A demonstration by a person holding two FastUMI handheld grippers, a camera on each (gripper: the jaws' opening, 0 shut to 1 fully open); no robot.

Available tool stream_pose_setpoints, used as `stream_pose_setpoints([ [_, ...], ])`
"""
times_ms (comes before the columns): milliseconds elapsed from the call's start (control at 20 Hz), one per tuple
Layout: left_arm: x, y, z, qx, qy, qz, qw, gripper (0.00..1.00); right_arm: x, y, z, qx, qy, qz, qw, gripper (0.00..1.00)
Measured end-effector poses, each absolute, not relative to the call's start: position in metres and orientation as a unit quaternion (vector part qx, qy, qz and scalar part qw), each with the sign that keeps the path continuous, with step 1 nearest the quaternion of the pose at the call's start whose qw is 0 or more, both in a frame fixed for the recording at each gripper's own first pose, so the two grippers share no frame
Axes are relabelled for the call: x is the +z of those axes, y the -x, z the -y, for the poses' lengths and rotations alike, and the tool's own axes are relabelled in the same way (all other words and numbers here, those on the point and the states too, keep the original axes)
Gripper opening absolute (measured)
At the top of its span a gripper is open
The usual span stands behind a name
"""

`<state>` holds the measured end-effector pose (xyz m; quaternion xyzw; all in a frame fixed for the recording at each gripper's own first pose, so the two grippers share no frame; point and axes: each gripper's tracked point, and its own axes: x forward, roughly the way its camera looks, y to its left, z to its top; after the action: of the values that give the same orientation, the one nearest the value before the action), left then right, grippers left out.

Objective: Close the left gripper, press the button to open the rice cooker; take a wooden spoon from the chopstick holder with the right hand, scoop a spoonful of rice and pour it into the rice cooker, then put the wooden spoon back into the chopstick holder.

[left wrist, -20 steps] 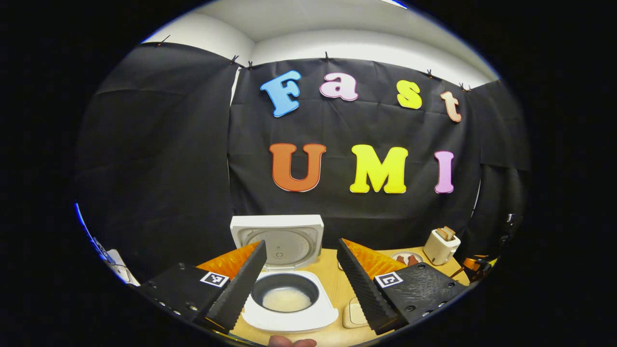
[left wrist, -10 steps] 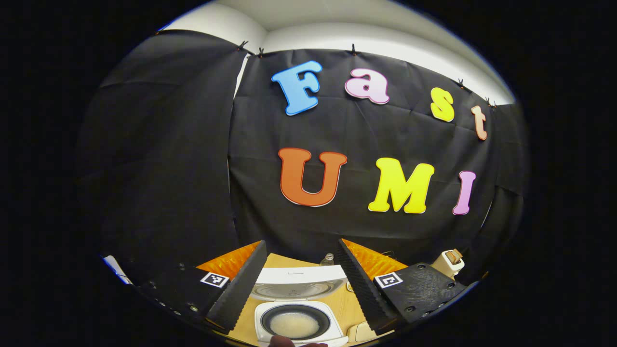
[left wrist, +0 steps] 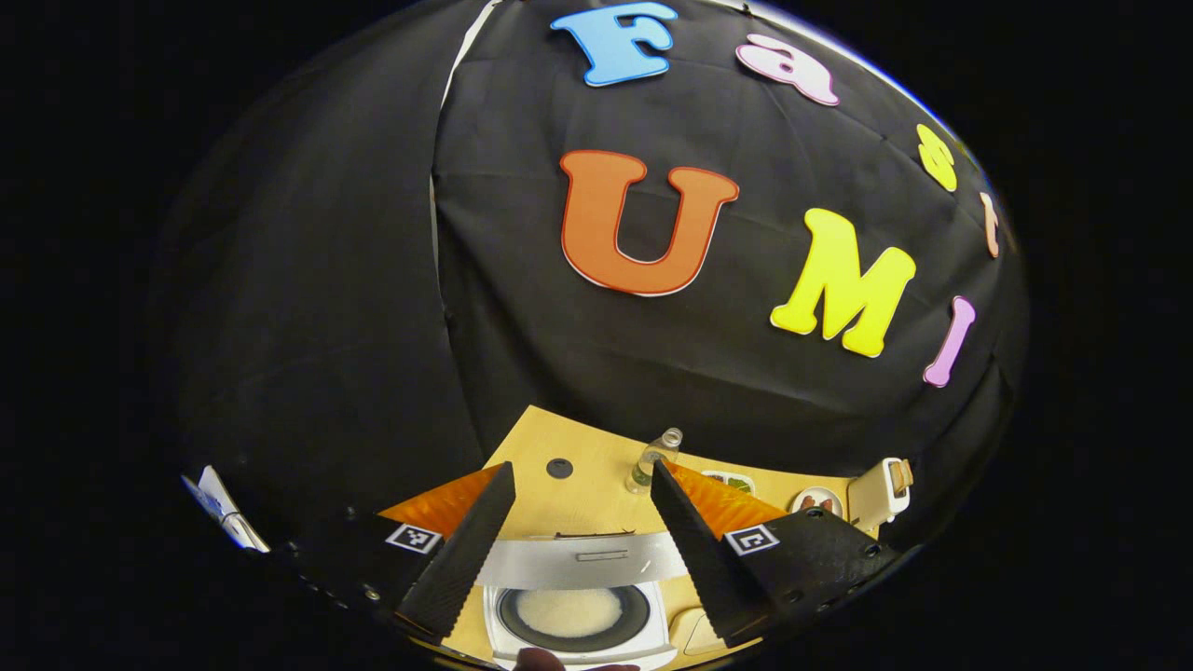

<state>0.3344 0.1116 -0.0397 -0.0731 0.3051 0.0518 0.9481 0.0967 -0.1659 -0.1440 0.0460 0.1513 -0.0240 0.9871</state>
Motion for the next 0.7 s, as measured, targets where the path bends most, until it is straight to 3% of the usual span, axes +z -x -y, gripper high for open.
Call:
stream_pose_setpoints([
  [50,-0.047,-0.333,-0.107,0.048,0.074,-0.317,0.944,0.95,-0.143,-0.099,0.162,-0.021,-0.048,-0.154,0.987,1.0],
  [250,-0.063,-0.329,-0.11,0.055,0.047,-0.335,0.939,0.95,-0.137,-0.109,0.153,-0.007,-0.041,-0.15,0.988,0.96],
  [300,-0.066,-0.327,-0.109,0.055,0.049,-0.339,0.938,0.95,-0.134,-0.113,0.154,-0.008,-0.039,-0.144,0.989,1.0],
  [700,-0.08,-0.289,-0.092,0.05,0.053,-0.376,0.924,0.97,-0.125,-0.125,0.126,0.037,-0.046,-0.144,0.988,1.0],
])
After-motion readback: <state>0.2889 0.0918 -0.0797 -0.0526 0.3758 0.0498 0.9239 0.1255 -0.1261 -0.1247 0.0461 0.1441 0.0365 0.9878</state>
